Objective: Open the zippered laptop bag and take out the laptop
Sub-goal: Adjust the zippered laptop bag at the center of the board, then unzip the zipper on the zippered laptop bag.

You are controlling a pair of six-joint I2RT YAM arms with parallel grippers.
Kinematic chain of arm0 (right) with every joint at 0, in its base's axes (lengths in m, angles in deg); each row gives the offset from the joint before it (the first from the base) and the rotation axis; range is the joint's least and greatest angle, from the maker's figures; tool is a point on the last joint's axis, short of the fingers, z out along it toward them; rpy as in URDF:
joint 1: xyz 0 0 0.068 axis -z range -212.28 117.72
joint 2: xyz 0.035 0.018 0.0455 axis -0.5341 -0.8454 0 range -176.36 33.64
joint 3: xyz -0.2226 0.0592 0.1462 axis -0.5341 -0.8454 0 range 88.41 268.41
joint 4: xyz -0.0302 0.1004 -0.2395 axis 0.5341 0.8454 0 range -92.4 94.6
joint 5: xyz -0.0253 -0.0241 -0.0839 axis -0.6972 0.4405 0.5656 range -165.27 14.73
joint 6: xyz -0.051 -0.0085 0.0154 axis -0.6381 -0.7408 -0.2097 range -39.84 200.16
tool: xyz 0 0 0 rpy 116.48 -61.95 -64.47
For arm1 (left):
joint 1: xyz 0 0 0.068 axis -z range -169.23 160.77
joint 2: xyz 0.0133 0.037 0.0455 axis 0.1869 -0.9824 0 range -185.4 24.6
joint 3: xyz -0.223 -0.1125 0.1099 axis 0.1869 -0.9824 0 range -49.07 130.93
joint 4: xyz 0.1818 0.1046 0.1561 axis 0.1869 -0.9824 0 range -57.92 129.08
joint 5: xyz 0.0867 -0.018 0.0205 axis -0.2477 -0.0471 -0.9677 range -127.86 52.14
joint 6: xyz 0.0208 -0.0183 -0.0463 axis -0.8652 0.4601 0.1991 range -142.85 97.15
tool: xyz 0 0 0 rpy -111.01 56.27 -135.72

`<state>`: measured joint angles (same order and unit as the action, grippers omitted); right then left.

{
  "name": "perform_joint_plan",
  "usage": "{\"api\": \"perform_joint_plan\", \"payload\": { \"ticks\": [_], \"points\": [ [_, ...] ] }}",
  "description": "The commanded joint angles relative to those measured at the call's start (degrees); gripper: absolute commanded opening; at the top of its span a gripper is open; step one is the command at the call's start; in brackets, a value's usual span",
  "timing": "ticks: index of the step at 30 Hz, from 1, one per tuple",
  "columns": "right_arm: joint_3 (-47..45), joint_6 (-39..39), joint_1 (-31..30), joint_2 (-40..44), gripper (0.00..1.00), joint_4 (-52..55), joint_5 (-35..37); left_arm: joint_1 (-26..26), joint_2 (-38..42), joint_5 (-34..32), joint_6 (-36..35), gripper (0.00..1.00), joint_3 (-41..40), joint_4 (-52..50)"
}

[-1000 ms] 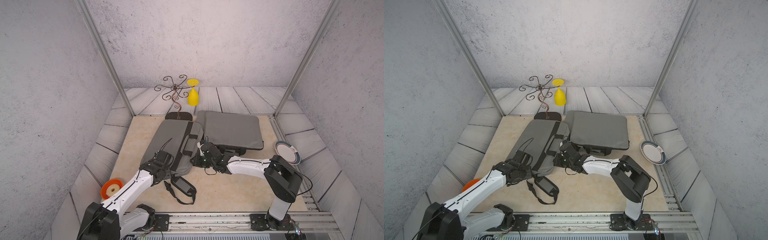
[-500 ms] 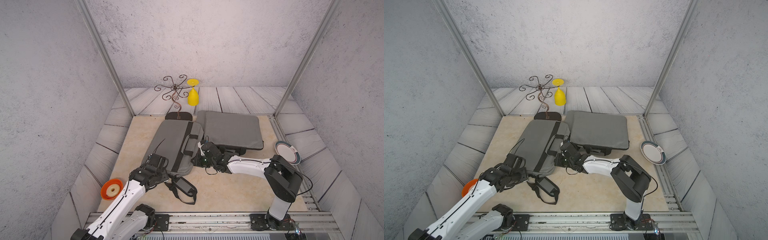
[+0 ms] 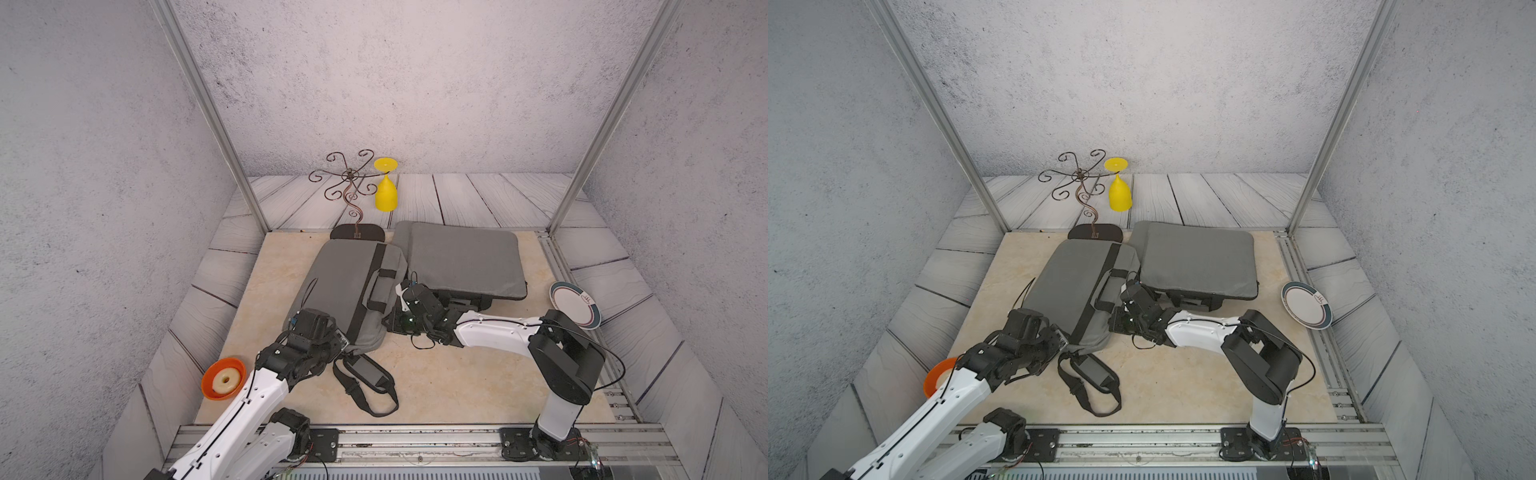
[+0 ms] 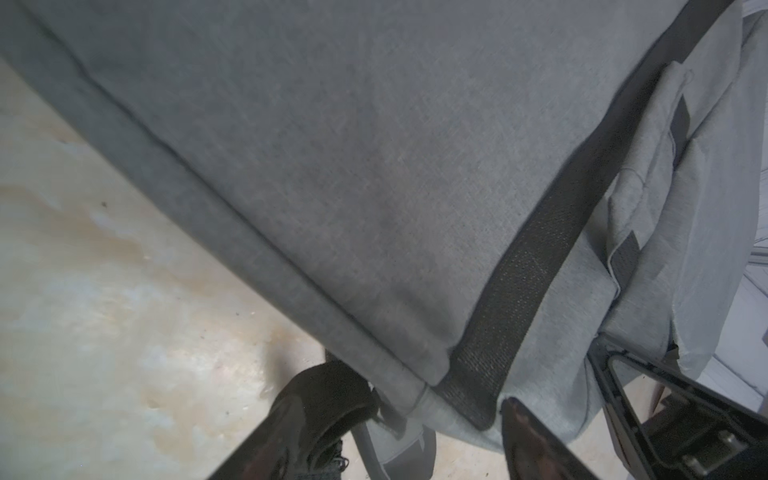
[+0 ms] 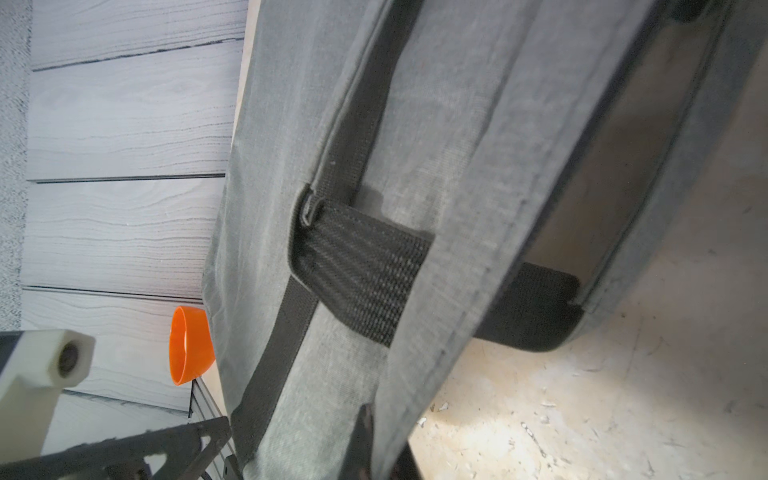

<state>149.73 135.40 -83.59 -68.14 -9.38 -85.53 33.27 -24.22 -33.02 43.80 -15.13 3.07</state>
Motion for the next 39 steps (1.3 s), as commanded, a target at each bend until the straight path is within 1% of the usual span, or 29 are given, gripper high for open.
{"api": "perform_joint_plan", "payload": {
  "ticks": [1, 4, 7, 10, 12, 14, 17, 18, 21, 24, 27, 30, 34, 37, 39],
  "points": [
    [-0.59, -1.1, 0.66, 1.18, 0.0, -0.18, 1.47, -0.7, -0.69, 0.6, 5.37, 0.77, -1.45, 3.61],
    [-0.88, -1.2, 0.75, 1.3, 0.0, -0.36, 1.46, -1.62, -0.02, 0.18, 7.79, 0.76, -3.71, 4.91],
    [-1.19, -1.02, 0.76, 1.14, 0.0, -0.92, 1.21, -2.98, -0.68, 0.87, 7.85, 0.75, -4.18, 6.12],
    [-1.29, -1.1, 0.69, 1.2, 0.0, -0.83, 1.29, -3.25, -0.64, -0.12, 6.62, 0.75, -2.55, 2.58],
    [-1.29, -1.36, 0.69, 1.23, 0.0, -0.63, 1.45, -3.25, 1.15, -2.34, 5.65, 0.75, -0.51, -1.75],
    [-1.33, -1.45, 0.75, 1.15, 0.0, -0.61, 1.67, -3.25, 3.48, -2.09, 5.46, 0.76, 1.41, -5.32],
    [-1.03, -1.62, 0.81, 0.88, 0.0, -0.46, 1.68, -2.77, 5.66, 2.94, 8.57, 0.78, 1.8, -7.71],
    [-0.81, -1.7, 0.94, 0.8, 0.0, -0.36, 1.69, -2.0, 6.47, 3.24, 10.0, 0.78, 1.38, -7.68],
    [-0.37, -1.93, 0.95, 0.46, 0.0, -0.22, 1.65, -0.11, 8.49, 1.15, 13.72, 0.79, 0.75, -6.83],
    [-0.2, -1.72, 0.94, 0.0, 0.0, -0.54, 1.47, 0.46, 5.91, 2.12, 15.65, 0.79, -0.38, -2.77],
    [0.03, -1.88, 0.95, -0.31, 0.0, -0.27, 1.47, 2.68, 2.56, 2.1, 18.31, 0.79, -1.64, 3.32],
    [0.09, -1.85, 1.04, -0.44, 0.0, -0.04, 1.56, 3.98, -0.95, 1.84, 19.34, 0.8, -1.96, 5.95],
    [0.03, -2.06, 1.41, -0.43, 0.0, 0.13, 1.54, 3.95, -3.54, 1.27, 20.41, 0.8, -4.83, 10.21],
    [-0.22, -1.98, 1.82, -0.43, 0.0, 0.04, 1.56, 3.66, -5.76, -3.04, 19.61, 0.79, -5.32, 10.29],
    [-0.32, -1.98, 1.99, -0.35, 0.0, 0.0, 1.39, 1.67, -7.11, -3.36, 17.68, 0.77, -5.41, 11.65]
  ]
}}
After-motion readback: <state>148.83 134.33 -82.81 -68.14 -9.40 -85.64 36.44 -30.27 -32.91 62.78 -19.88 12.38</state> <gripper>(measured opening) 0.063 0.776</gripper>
